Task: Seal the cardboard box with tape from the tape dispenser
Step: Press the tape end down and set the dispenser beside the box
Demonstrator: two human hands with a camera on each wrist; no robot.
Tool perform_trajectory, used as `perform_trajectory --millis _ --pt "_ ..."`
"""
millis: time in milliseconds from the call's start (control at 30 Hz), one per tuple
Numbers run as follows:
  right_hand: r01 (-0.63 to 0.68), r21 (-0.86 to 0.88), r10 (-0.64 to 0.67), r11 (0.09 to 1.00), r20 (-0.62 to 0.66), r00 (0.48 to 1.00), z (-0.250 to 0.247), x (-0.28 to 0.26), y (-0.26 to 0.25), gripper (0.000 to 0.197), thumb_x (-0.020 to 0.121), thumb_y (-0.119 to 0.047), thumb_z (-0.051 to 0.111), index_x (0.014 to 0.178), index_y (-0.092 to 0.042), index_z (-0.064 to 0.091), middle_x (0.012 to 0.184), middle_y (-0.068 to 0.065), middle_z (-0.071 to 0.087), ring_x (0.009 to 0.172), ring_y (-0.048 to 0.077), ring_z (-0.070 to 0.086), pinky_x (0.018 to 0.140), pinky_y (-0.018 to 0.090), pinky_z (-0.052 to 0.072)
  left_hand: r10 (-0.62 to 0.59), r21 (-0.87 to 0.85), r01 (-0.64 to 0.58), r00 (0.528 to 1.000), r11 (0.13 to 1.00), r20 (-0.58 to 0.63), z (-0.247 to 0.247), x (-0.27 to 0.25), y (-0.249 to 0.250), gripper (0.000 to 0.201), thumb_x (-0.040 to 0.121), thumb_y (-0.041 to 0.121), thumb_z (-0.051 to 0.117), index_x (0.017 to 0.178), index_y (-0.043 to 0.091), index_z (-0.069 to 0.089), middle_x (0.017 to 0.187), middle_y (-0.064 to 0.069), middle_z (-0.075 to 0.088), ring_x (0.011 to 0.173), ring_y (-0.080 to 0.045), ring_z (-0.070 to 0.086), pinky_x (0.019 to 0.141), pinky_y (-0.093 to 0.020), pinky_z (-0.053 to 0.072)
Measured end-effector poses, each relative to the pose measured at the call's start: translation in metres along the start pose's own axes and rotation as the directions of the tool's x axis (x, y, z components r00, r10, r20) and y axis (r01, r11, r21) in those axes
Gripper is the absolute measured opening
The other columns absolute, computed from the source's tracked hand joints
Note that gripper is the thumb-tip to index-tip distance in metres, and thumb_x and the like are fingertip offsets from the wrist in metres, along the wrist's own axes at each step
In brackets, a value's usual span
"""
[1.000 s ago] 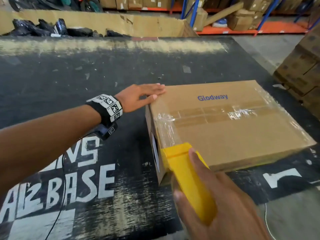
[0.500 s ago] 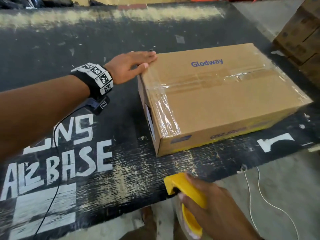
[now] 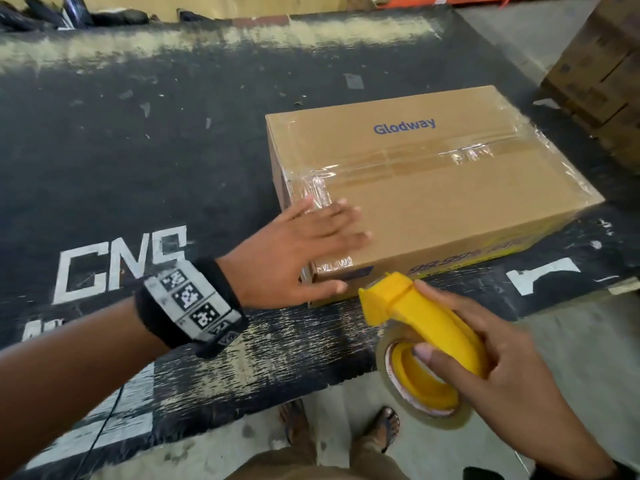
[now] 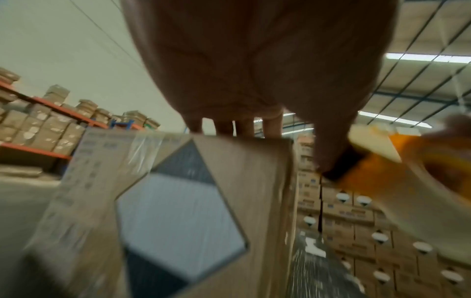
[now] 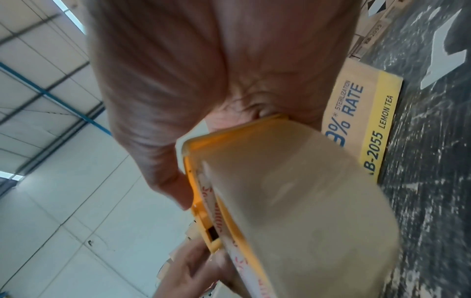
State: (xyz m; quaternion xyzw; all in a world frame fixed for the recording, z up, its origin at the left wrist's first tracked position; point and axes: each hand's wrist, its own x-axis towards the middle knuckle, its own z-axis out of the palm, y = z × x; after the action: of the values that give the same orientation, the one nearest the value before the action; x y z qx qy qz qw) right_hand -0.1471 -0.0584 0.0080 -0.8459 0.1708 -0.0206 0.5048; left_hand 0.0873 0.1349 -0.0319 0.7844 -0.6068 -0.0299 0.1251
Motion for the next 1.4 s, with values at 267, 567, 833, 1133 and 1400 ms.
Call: perform_trajectory --millis 267,567,833,1133,1400 --pt "0.161 0.119 -0.147 0.98 -0.12 0.982 -0.019 0.007 0.006 0.067 0.073 -0.022 0.08 0.135 -0.038 0.059 0.136 -0.022 0.061 0.124 0.005 0.059 0.095 0.027 0.052 -0.099 -0.112 0.093 0.994 0.989 -0.05 0.001 0.0 0.01 0.065 0.094 0.055 0.054 0.154 0.036 0.038 0.167 0.01 0.028 0.157 -0.007 0.016 0.126 -0.052 0.017" --pt "0.362 0.063 -0.328 0.93 -0.299 0.896 -0.07 0.031 0.022 0.071 0.073 -0.024 0.08 0.139 -0.034 0.056 0.14 -0.021 0.058 0.131 0.005 0.054 0.1 0.025 0.049 -0.362 -0.831 0.205 0.932 0.518 0.004 -0.063 0.094 0.064 0.037 0.096 0.028 0.062 0.132 0.023 0.063 0.116 0.0 0.077 0.109 -0.013 0.073 0.097 -0.027 0.053" --pt "0.415 0.114 -0.364 0.903 -0.309 0.879 -0.169 0.055 0.069 0.076 0.073 -0.012 0.084 0.139 -0.034 0.054 0.134 -0.027 0.058 0.123 -0.005 0.054 0.087 0.005 0.046 -0.481 -0.812 0.208 0.871 0.545 -0.1 -0.047 0.209 0.123 0.026 0.098 0.023 0.062 0.123 0.026 0.068 0.1 -0.005 0.079 0.091 -0.009 0.074 0.085 -0.03 0.058" --pt "0.334 0.274 -0.192 0.902 -0.438 0.878 -0.298 0.108 0.167 0.057 0.079 -0.019 0.08 0.126 -0.03 0.05 0.109 0.002 0.07 0.099 0.024 0.069 0.083 0.049 0.057 -0.355 -0.279 0.309 0.925 0.909 -0.132 0.043 0.313 0.183 0.052 0.091 0.045 0.061 0.142 0.037 0.053 0.15 0.012 0.047 0.14 -0.004 0.042 0.118 -0.032 0.035" --pt "0.145 0.174 -0.04 0.974 -0.495 0.868 -0.327 0.184 0.265 0.032 0.084 -0.031 0.077 0.115 -0.032 0.069 0.11 0.004 0.061 0.099 0.016 0.066 0.095 0.041 0.053 -0.48 0.009 0.486 0.865 0.874 -0.147 0.075 0.339 0.2 0.056 0.088 0.047 0.06 0.143 0.039 0.048 0.155 0.012 0.043 0.14 -0.009 0.041 0.114 -0.033 0.029"
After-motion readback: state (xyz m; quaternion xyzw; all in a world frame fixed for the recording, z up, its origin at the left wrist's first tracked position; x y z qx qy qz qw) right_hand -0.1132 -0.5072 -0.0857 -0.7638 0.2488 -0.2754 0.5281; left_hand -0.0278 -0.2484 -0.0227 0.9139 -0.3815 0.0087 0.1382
